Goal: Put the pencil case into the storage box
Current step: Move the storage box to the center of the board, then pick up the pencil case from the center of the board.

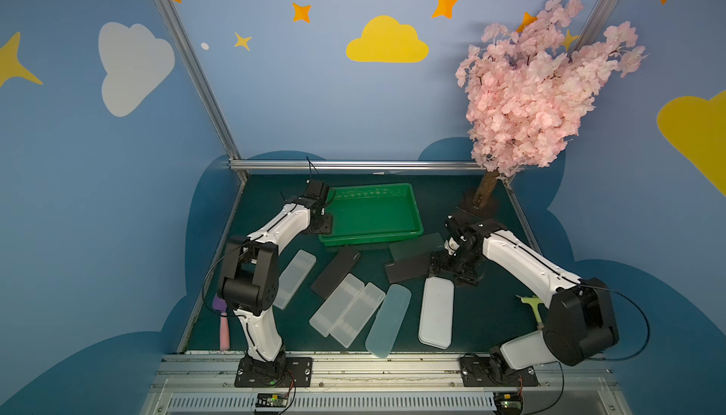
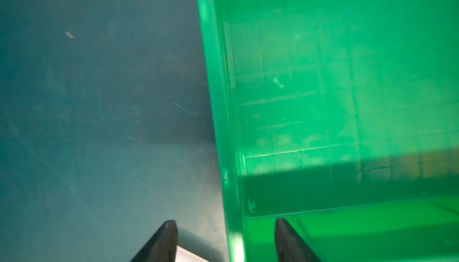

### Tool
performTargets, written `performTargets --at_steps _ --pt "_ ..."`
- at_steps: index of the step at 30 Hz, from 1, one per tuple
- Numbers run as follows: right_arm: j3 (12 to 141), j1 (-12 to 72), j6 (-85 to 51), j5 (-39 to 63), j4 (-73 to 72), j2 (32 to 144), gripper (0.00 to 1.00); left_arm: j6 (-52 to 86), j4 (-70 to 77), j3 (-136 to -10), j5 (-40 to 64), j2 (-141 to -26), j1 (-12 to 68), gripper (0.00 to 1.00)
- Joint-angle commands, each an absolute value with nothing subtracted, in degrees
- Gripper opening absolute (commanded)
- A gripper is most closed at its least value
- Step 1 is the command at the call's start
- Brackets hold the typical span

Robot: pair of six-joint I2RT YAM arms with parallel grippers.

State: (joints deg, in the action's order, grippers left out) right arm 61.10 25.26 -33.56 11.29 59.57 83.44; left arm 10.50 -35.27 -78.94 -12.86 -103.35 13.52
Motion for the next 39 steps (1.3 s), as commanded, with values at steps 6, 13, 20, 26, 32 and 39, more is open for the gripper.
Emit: performTargets --at_steps 6,13,20,26,32,39 --pt "58.37 26.5 -39.64 9.58 60.79 79.98 0.98 12.15 -41.46 -80.25 -15.17 -97.05 13.42 0.69" --pt "56.83 26.83 -41.56 12.74 60.06 81.53 0.99 13.47 -45.63 -74.66 -0.31 -92.75 13.74 0.61" --pt "50.34 26.71 -43.3 17.52 55.85 78.02 0.99 19.28 -46.07 -69.15 23.75 -90.37 21.05 0.5" --pt "45.23 25.5 -44.01 21.12 52.71 74.43 0.98 25.89 -40.36 -67.44 41.25 -92.21 29.91 0.45" --pt "41.23 22.52 -43.58 22.72 51.46 72.32 0.98 30.87 -33.51 -70.72 49.64 -100.79 35.39 0.44" --pt "37.03 18.29 -43.99 23.64 49.76 69.05 0.96 30.67 -36.4 -83.2 51.34 -114.76 42.5 0.51"
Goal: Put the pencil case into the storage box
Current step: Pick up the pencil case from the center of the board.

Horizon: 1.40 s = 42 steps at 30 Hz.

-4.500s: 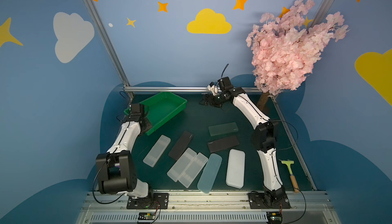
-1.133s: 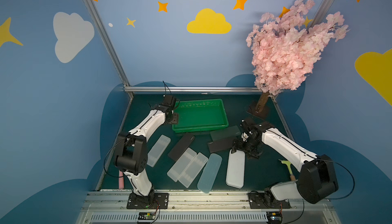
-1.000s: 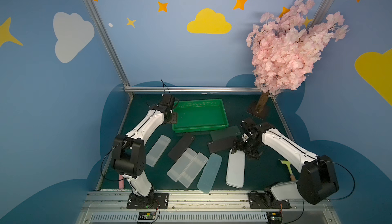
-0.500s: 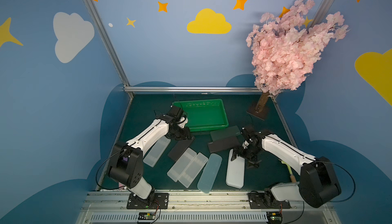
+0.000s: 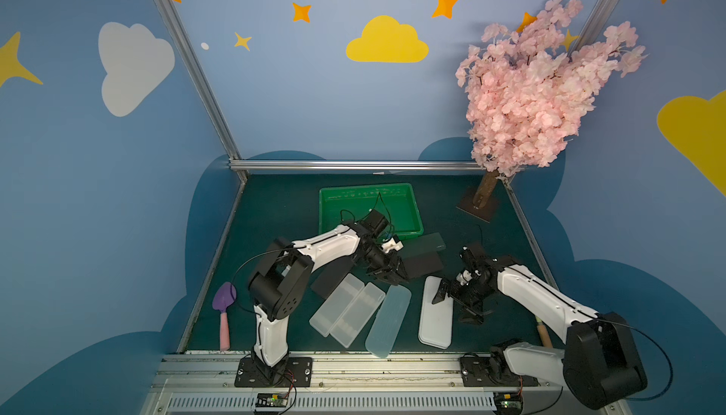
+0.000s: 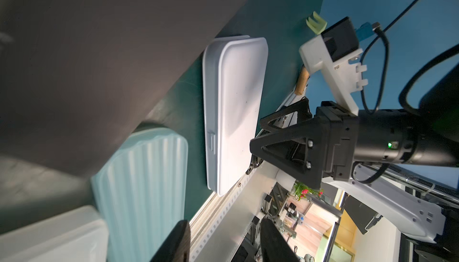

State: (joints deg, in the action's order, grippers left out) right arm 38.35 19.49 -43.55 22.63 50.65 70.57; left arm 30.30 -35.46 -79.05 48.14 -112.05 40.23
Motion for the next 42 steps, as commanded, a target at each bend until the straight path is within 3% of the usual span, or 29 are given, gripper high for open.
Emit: performTargets --at_steps 1,10,19,28,35,42 --pt "36.74 17.92 -43.89 23.8 49.51 68.88 0.95 30.17 -37.34 -84.73 51.01 -116.13 43.18 0.51" --pt "31.6 15.46 -44.68 30.09 41.11 69.84 0.87 24.23 -49.48 -92.42 44.36 -122.86 46.1 0.51" --pt "27.61 14.6 -45.35 33.74 34.34 71.24 0.87 20.26 -55.46 -98.17 41.0 -128.79 48.64 0.51" --pt "25.04 14.14 -45.27 38.35 27.72 69.86 0.81 17.55 -59.05 -104.03 42.84 -135.48 49.6 0.38" --pt "24.4 14.15 -46.05 44.98 20.28 61.34 0.76 17.23 -59.07 -104.41 44.65 -136.77 49.76 0.34" --pt "23.16 14.23 -52.03 43.51 19.73 50.16 0.71 17.12 -59.0 -104.5 45.44 -137.13 49.75 0.34"
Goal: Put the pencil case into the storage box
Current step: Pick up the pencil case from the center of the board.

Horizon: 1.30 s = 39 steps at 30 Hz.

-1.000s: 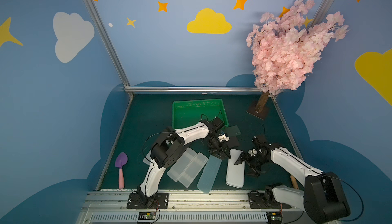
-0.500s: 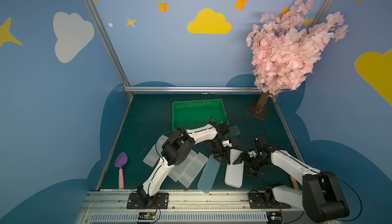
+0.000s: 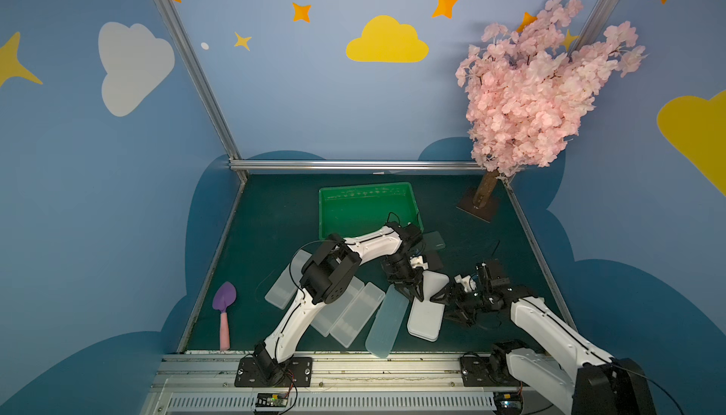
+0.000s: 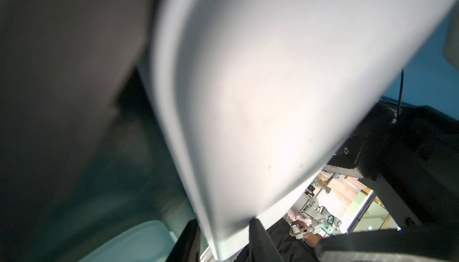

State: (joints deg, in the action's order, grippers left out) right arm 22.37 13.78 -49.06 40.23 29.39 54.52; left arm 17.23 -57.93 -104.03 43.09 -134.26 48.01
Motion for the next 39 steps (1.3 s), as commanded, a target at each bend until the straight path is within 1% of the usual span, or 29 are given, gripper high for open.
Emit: performTargets --at_steps 1,4,7,10,17,21,23,25,30,32,35,39 --pt "22.47 14.24 -52.63 42.39 19.76 48.81 0.71 17.14 -58.98 -104.5 45.61 -137.11 49.74 0.34" --pt "19.99 14.37 -52.59 40.26 18.45 46.47 0.72 17.09 -58.82 -104.59 46.04 -137.37 49.73 0.33" --pt "18.75 14.58 -51.45 38.16 19.38 47.33 0.76 17.1 -58.82 -104.76 46.32 -137.57 49.73 0.33" --pt "18.97 14.59 -49.58 37.58 21.47 50.69 0.79 17.06 -58.84 -104.84 46.49 -137.75 49.73 0.33" --pt "22.28 14.42 -42.85 31.53 31.51 60.64 0.88 17.08 -59.08 -105.14 46.84 -138.22 49.74 0.32" --pt "22.44 14.68 -41.56 32.06 29.55 63.22 0.87 16.99 -59.28 -105.34 47.1 -138.57 49.74 0.31" --pt "21.12 15.22 -42.19 36.78 23.1 63.18 0.81 16.92 -59.48 -105.56 47.17 -138.74 49.67 0.3" --pt "20.17 16.71 -43.32 41.66 16.11 61.63 0.76 16.9 -59.62 -105.71 47.33 -138.95 49.67 0.29" --pt "20.13 20.24 -45.39 47.0 7.33 52.85 0.77 16.77 -59.78 -105.98 48.1 -139.48 49.81 0.28" --pt "20.06 21.28 -46.86 45.77 6.77 48.98 0.77 16.7 -59.83 -106.03 48.25 -139.64 49.7 0.28" --pt "19.63 22.39 -47.21 42.16 8.13 44.4 0.82 16.68 -59.85 -106.18 48.6 -139.83 49.69 0.27" --pt "18.41 22.82 -47.46 37.54 10.46 40.94 0.81 16.5 -59.98 -106.13 48.84 -139.79 49.78 0.26"
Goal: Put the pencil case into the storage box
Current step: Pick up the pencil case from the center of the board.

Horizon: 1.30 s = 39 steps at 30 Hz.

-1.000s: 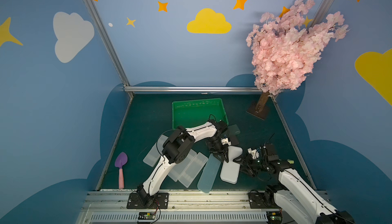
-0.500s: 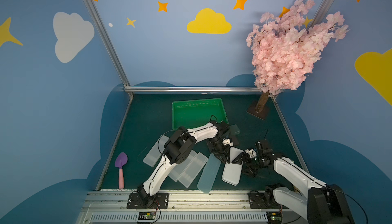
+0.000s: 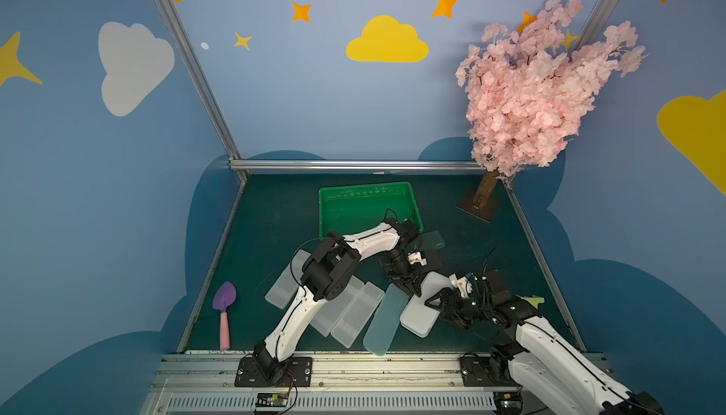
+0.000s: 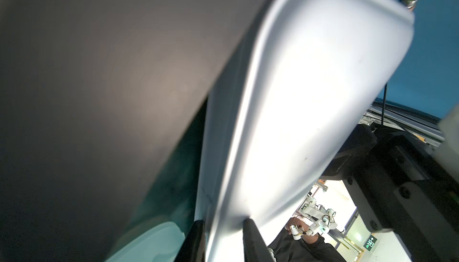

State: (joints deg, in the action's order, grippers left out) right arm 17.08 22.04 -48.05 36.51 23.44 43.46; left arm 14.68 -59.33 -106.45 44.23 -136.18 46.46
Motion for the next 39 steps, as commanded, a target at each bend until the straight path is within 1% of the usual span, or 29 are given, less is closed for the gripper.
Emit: performTargets --at_steps 1,5,9,13,16,18,20,24,26,29,31,33,36,39 --pt "18.16 22.94 -47.25 36.48 10.61 40.39 0.8 16.46 -60.0 -106.13 48.87 -139.75 49.74 0.26" --pt "18.56 24.03 -45.78 31.39 11.94 39.95 0.76 16.35 -59.94 -106.27 49.43 -139.92 49.68 0.25" --pt "19.92 25.65 -44.18 27.0 12.31 41.69 0.74 16.18 -59.87 -106.6 49.97 -140.1 49.79 0.25" --pt "19.94 26.62 -44.91 26.32 8.27 45.38 0.75 16.11 -60.0 -106.68 50.27 -140.28 49.78 0.24" --pt "20.62 27.0 -45.35 26.56 6.13 47.72 0.71 16.16 -60.0 -106.7 50.27 -140.27 49.83 0.24" --pt "21.81 26.99 -44.73 27.36 7.34 49.24 0.65 16.03 -60.15 -106.7 50.12 -140.41 49.81 0.24" --pt "23.05 26.99 -43.34 27.85 10.09 49.94 0.56 16.05 -60.13 -106.78 50.05 -140.27 49.83 0.24" --pt "24.14 26.93 -43.93 24.58 16.34 47.42 0.41 16.11 -60.21 -106.41 49.34 -139.65 49.64 0.24" --pt "24.47 26.89 -44.36 22.14 20.35 44.21 0.35 16.3 -60.11 -105.92 47.77 -138.38 49.23 0.26" --pt "25.55 26.74 -43.79 18.37 26.72 37.97 0.28 16.91 -59.6 -104.71 45.73 -135.35 48.39 0.34" --pt "26.56 26.73 -42.81 16.51 30.38 32.85 0.25 16.79 -59.97 -104.2 43.83 -132.52 47.65 0.46" --pt "28.96 26.34 -42.53 15.39 34.73 29.73 0.23 16.22 -61.26 -104.24 41.81 -129.46 46.8 0.52" --pt "33.9 25.64 -40.92 16.55 38.93 30.98 0.2 16.41 -62.05 -103.29 38.58 -123.03 44.7 0.59" --pt "39.1 25.53 -38.58 17.71 37.98 36.35 0.18 16.5 -63.21 -103.01 35.07 -115.76 41.0 0.61"
